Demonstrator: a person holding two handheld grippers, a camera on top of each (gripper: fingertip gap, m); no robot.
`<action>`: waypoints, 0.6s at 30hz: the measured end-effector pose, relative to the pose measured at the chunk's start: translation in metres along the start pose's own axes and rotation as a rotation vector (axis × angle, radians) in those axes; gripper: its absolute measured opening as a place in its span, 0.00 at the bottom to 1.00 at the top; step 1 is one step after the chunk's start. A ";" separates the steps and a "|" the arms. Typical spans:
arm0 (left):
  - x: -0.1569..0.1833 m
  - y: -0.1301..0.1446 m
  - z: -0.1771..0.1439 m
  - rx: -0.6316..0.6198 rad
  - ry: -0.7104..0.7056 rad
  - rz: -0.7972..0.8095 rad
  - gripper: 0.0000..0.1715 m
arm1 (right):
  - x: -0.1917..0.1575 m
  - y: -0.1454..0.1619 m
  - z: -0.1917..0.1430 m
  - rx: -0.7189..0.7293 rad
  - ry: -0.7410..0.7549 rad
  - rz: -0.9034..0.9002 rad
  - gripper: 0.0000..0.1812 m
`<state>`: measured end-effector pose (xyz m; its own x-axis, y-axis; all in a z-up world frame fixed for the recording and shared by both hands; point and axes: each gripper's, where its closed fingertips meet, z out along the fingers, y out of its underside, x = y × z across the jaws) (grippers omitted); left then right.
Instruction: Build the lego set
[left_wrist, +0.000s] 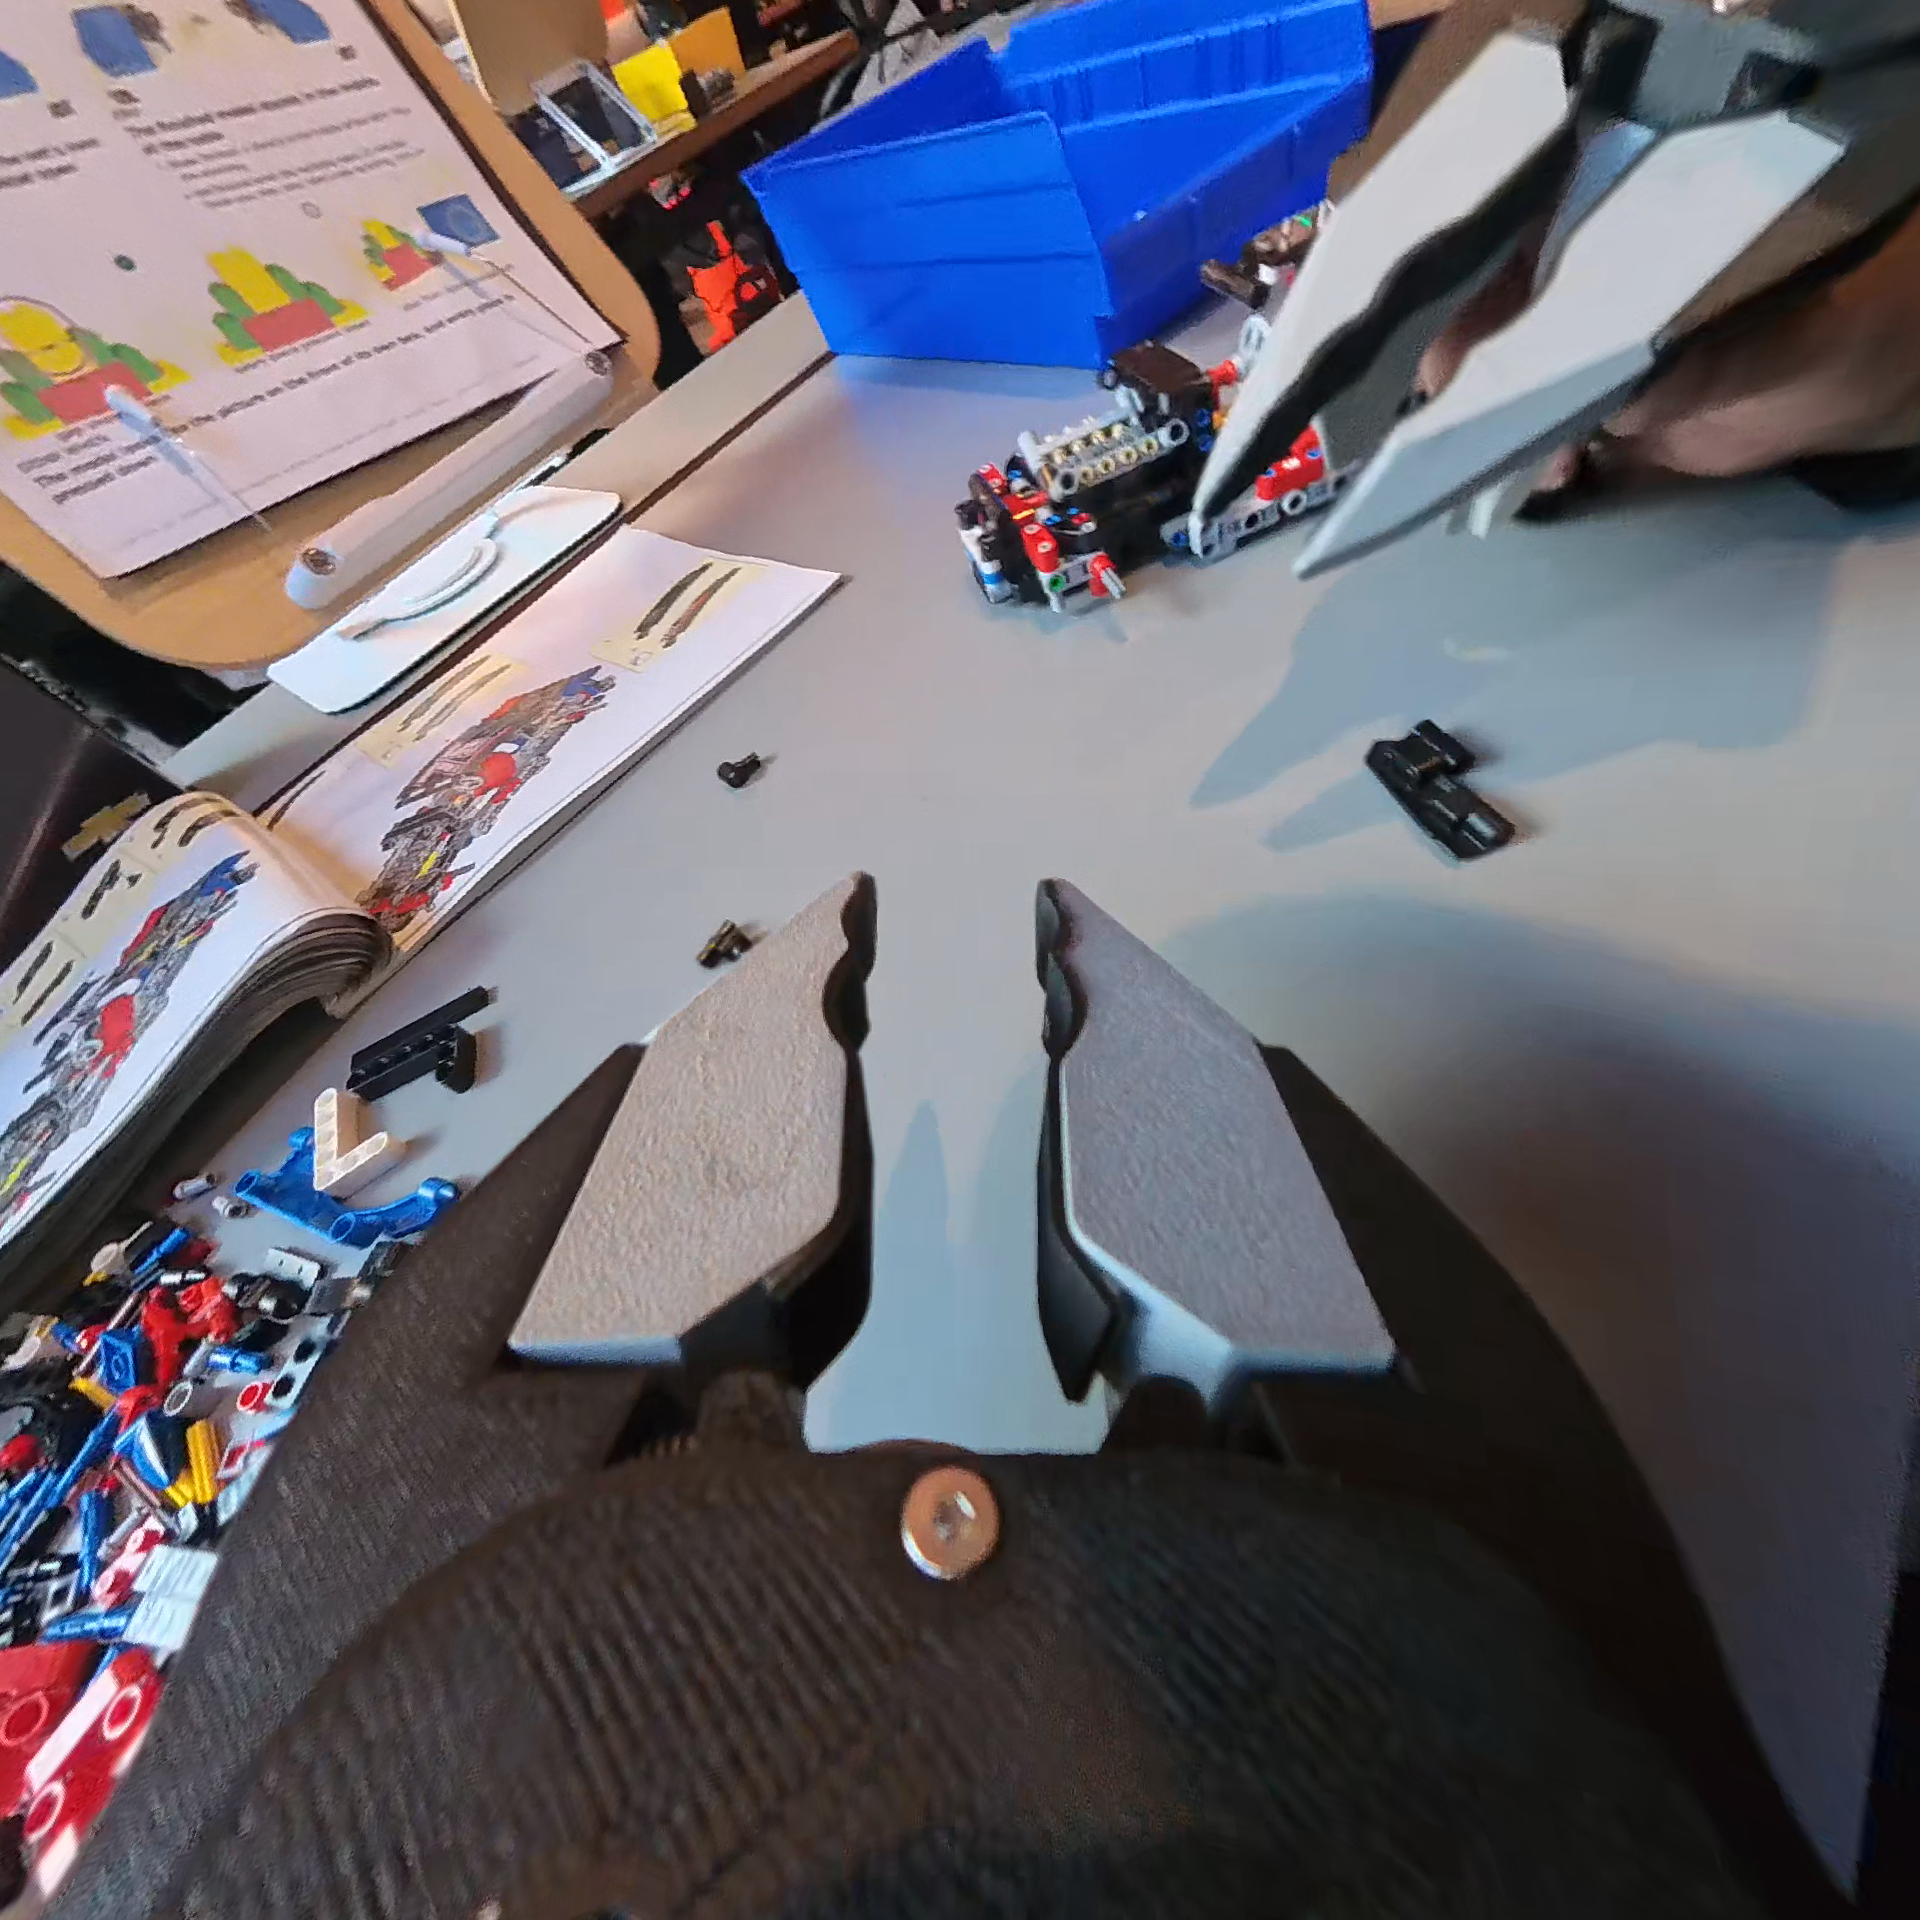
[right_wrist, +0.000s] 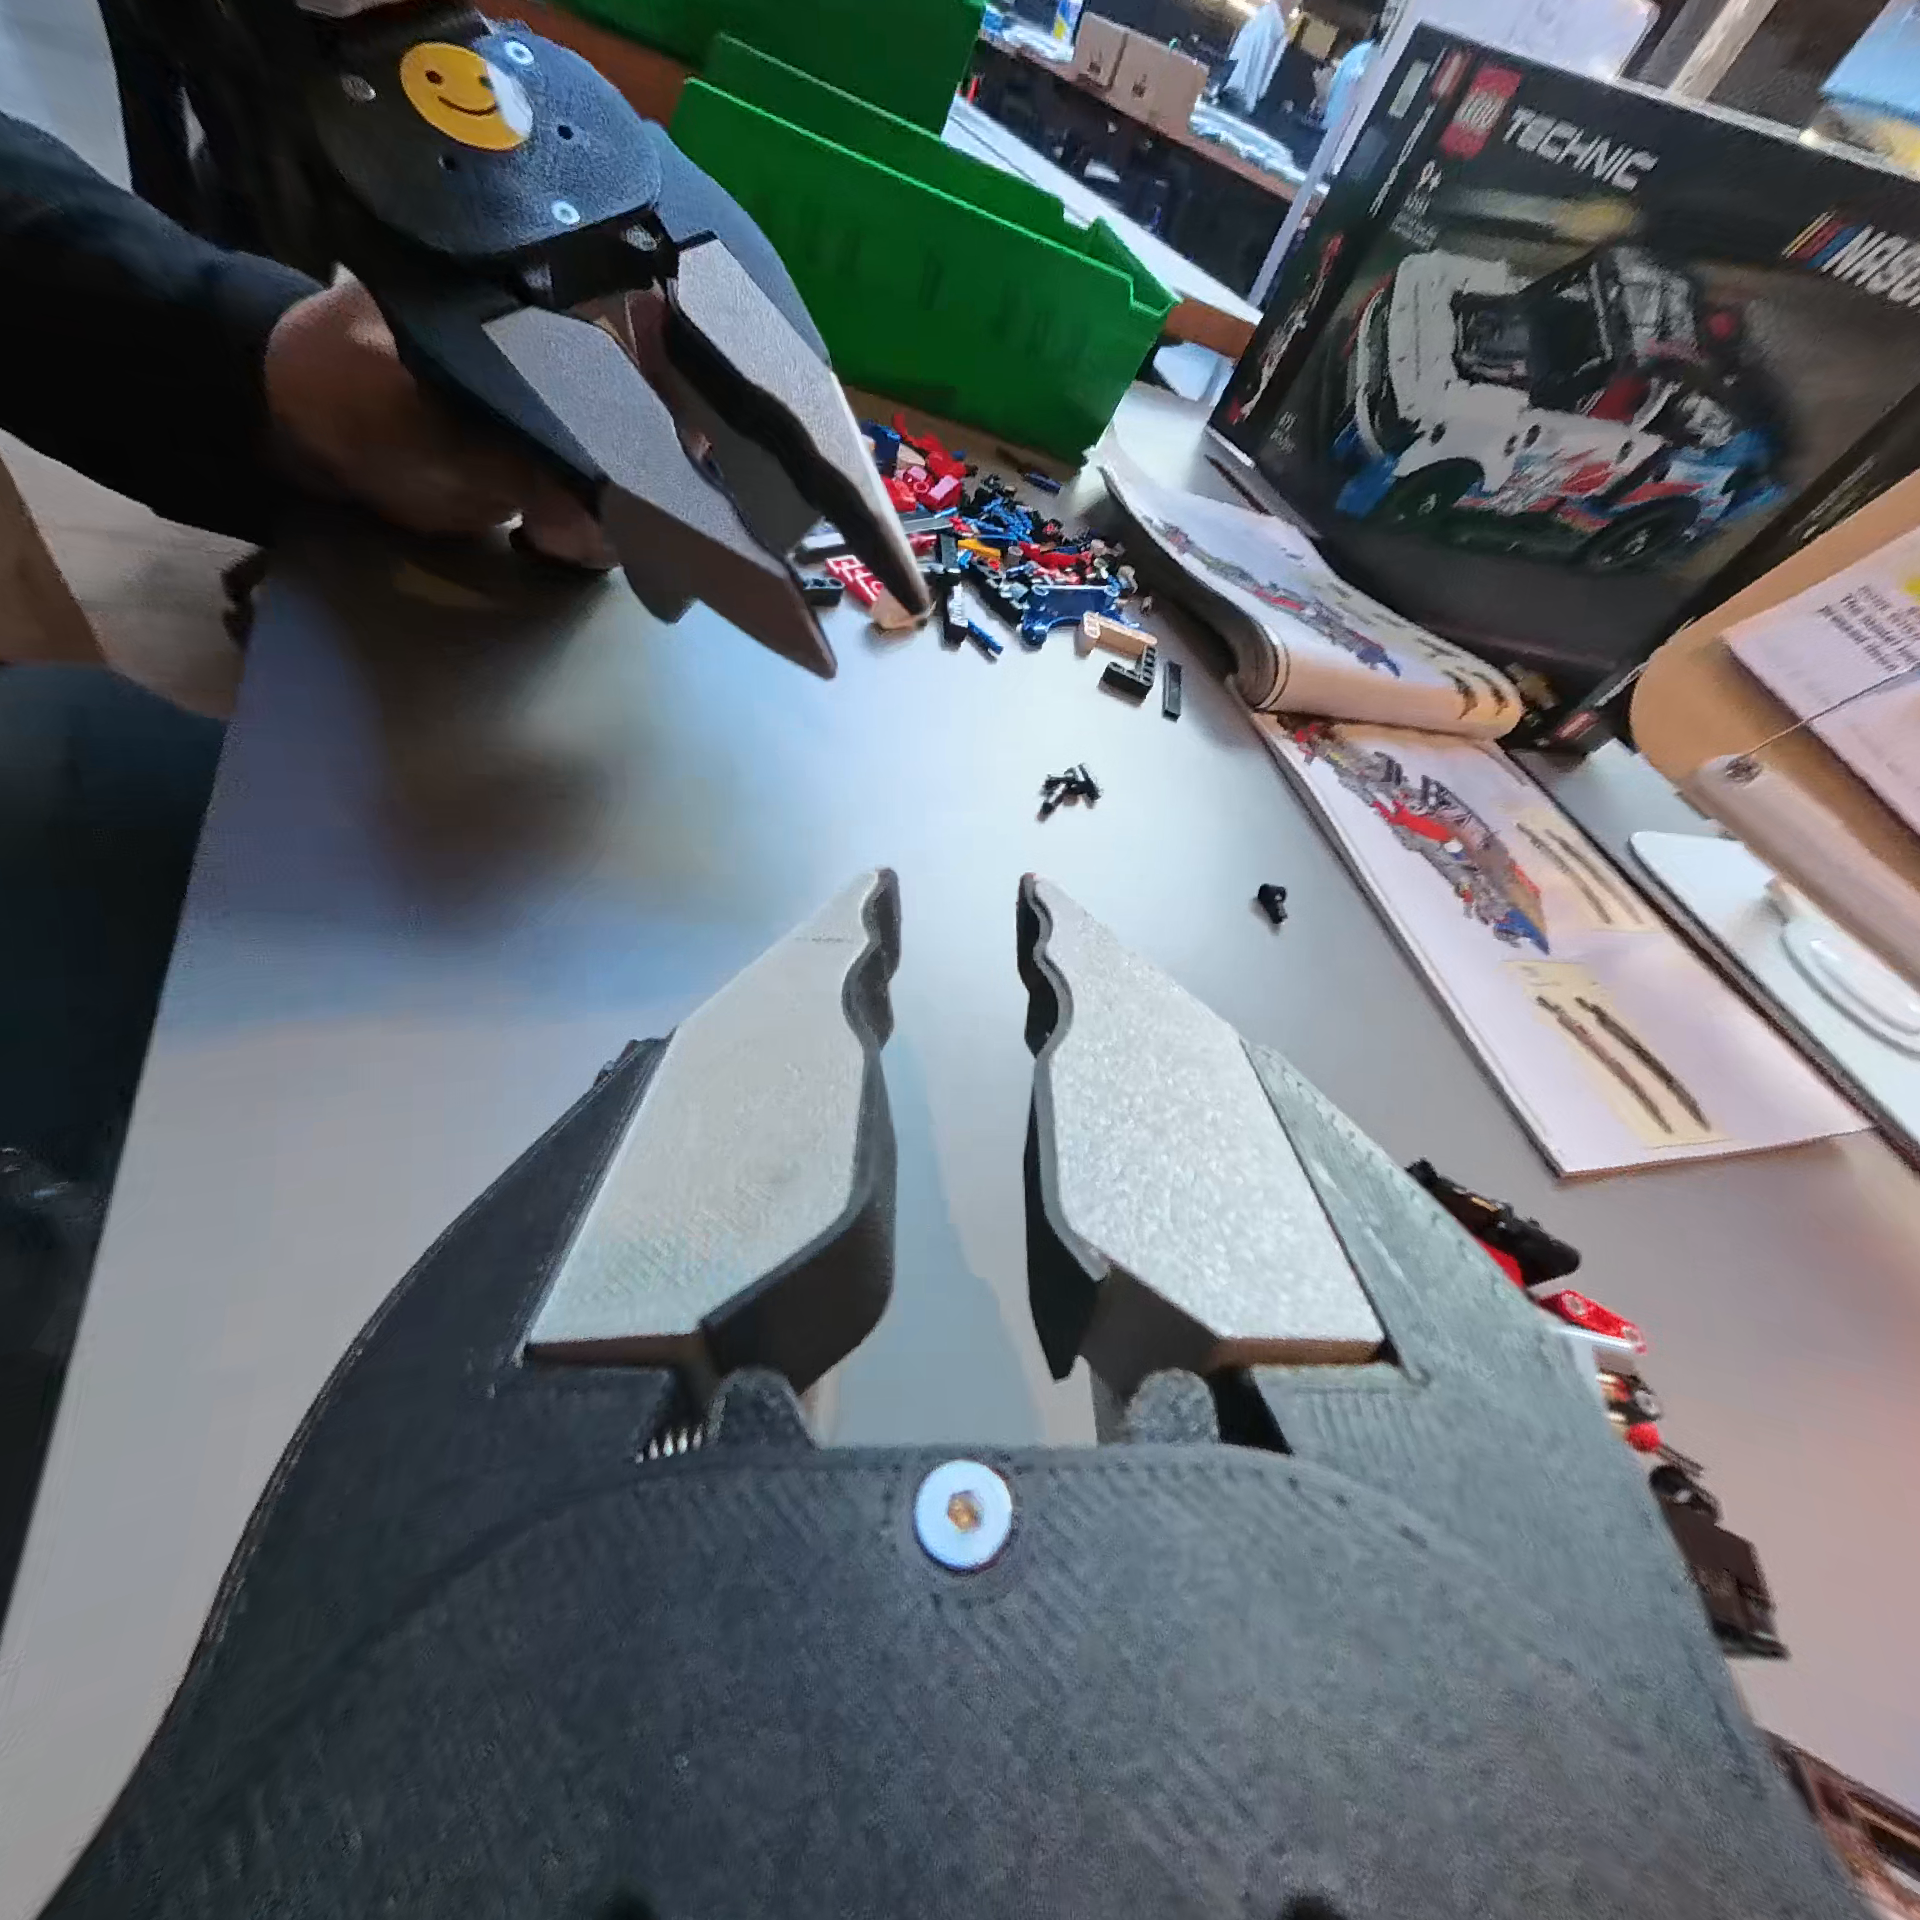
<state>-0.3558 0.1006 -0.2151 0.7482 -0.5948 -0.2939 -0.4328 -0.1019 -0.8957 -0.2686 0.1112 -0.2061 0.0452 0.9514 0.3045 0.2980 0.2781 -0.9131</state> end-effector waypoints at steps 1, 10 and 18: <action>-0.002 -0.001 -0.001 0.008 -0.011 -0.010 0.17 | 0.000 0.001 0.001 -0.004 -0.019 0.030 0.12; 0.003 0.006 0.006 -0.061 -0.097 0.143 0.14 | 0.009 -0.004 -0.005 0.056 -0.025 0.139 0.16; 0.000 -0.001 0.003 -0.028 -0.115 0.075 0.18 | 0.020 -0.005 -0.014 0.090 0.016 0.187 0.18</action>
<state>-0.3533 0.1032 -0.2157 0.7652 -0.5062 -0.3979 -0.5027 -0.0837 -0.8604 -0.2559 0.1266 -0.1916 0.1074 0.9856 0.1309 0.1969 0.1079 -0.9745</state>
